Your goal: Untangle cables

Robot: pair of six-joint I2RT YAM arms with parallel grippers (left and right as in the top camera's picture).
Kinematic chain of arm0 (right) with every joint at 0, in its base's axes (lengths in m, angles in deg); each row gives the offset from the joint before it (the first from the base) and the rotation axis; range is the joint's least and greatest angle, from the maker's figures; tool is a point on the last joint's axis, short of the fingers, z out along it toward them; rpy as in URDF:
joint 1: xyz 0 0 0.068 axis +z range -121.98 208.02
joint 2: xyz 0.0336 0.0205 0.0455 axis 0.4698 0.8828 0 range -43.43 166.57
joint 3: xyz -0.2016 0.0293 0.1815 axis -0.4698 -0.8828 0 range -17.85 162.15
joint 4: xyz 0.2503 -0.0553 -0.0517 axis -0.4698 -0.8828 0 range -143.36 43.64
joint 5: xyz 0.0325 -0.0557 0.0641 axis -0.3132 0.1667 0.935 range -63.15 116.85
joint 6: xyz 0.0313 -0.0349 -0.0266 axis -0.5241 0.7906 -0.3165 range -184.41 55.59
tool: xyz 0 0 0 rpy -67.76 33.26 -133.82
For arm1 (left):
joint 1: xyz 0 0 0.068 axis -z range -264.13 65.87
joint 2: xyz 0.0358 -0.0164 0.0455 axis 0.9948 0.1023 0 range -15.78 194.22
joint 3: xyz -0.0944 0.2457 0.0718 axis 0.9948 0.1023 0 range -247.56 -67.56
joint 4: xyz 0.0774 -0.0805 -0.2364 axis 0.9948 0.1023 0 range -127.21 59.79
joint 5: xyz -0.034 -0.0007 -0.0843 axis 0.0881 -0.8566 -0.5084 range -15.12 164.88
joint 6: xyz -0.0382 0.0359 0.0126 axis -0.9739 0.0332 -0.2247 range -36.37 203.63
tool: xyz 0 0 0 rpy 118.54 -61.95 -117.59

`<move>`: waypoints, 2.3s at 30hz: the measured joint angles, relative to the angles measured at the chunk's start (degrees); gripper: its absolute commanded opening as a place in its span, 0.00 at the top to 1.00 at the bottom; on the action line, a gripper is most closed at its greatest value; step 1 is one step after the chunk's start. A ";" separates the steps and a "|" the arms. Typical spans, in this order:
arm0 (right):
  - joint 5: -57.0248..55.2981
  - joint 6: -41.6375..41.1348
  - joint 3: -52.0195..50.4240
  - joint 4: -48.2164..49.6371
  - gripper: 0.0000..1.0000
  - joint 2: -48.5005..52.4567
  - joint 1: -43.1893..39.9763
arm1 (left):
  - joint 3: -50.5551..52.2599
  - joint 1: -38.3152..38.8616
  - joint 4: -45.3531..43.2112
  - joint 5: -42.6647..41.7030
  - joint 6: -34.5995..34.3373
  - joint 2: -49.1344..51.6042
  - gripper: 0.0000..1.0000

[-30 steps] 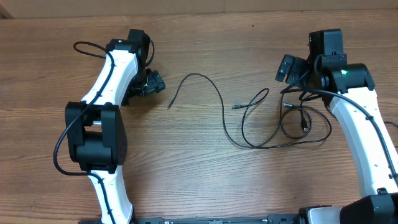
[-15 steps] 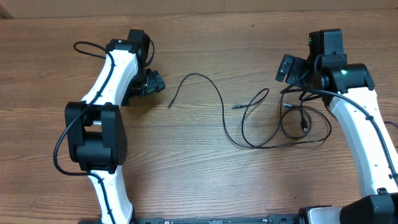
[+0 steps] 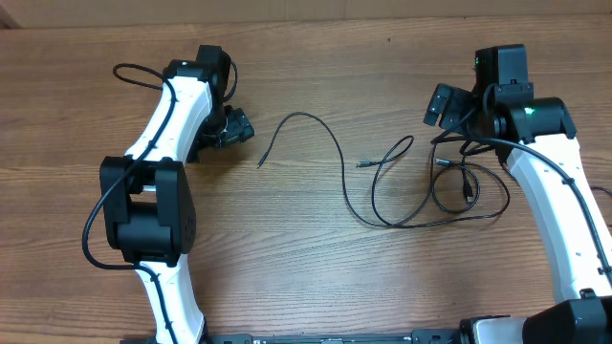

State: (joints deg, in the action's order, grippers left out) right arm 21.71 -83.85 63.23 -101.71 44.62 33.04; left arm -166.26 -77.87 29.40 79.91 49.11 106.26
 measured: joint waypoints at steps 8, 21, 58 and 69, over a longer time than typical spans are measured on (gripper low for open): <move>0.02 0.00 0.00 0.02 0.00 0.00 0.00 | 0.00 0.00 0.00 0.00 0.00 0.00 0.01; 0.02 0.00 0.00 0.02 0.00 0.00 0.00 | 0.00 0.00 0.00 0.00 0.00 0.00 0.01; 0.02 0.02 0.00 0.00 0.00 0.00 0.00 | 0.63 0.02 4.24 1.55 0.04 -41.72 0.00; 0.02 0.00 0.00 0.00 0.00 0.00 0.00 | 10.08 0.02 -15.72 2.14 8.92 -49.11 0.00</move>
State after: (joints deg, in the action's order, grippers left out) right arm 21.73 -83.85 63.23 -101.71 44.62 33.04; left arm -156.18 -77.84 13.68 82.06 58.03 57.14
